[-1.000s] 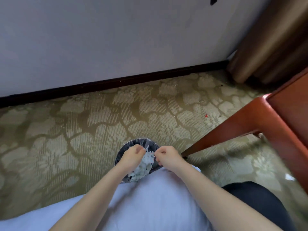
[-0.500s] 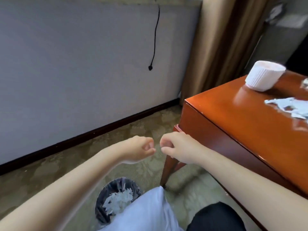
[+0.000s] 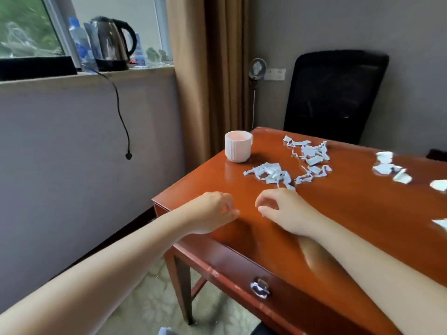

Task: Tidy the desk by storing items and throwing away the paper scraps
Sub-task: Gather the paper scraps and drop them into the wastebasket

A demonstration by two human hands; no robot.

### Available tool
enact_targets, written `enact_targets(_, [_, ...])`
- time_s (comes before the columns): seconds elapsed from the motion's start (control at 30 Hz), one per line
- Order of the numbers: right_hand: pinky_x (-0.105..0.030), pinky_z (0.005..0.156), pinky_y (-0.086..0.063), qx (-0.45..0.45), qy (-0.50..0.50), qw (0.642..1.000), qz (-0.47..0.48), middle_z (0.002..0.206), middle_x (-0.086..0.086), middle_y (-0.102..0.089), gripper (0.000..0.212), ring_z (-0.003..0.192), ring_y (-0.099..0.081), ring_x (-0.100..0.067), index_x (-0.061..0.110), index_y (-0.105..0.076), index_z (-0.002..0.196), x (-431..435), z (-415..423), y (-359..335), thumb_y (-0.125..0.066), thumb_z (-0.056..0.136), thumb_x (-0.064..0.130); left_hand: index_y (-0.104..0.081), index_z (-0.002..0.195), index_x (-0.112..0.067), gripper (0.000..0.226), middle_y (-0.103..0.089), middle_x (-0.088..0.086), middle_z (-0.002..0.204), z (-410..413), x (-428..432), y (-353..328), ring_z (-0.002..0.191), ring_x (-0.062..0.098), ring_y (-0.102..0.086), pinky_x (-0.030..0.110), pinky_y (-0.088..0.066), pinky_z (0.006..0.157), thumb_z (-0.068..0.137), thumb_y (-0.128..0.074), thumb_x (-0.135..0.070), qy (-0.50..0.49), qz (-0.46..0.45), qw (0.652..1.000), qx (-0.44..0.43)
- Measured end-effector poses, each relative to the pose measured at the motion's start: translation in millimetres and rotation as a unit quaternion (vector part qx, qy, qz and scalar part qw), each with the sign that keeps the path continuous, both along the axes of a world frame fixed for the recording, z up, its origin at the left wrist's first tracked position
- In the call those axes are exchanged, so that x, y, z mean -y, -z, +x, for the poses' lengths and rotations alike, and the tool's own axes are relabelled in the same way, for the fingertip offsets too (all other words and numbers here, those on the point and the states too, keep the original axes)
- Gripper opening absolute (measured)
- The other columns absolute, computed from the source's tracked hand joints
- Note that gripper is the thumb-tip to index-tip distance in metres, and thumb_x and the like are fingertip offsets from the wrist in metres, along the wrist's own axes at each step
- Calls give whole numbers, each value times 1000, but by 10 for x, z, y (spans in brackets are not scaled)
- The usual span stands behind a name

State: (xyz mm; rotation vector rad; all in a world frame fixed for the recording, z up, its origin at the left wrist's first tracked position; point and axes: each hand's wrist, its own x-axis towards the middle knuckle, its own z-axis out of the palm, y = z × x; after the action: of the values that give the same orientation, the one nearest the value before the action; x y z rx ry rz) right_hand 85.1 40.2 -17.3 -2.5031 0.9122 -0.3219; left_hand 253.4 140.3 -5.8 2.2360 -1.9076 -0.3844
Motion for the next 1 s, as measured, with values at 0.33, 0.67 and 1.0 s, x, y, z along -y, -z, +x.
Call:
enact_targets(0.33, [-26,103,-36,21,221,971,-85,142,6,-37,42,128,-34,-14,27,-42,135,539,-1055,425,-48,95,37,-9,149,-26,96,-5,3,159,-420,934,515,146,28,-8,50,-14,116,75,-46,-75,-111,-69,991,28])
enact_targets(0.67, [-36,112,-25,6,194,974,-115,152,5,-22,70,139,-23,-16,27,-22,146,1301,-810,419,-47,88,58,-10,150,-24,95,-11,2,159,-430,1679,666,146,23,-9,46,-13,116,76,-38,-77,-145,-160,976,-13])
enact_targets(1.0, [-46,117,-7,-46,162,980,-107,159,2,5,85,147,4,-23,32,-6,149,1905,-435,469,-44,82,69,-32,139,-28,53,-42,-2,142,-331,2127,641,131,19,-37,37,-26,109,92,-45,-49,-90,-187,978,-20])
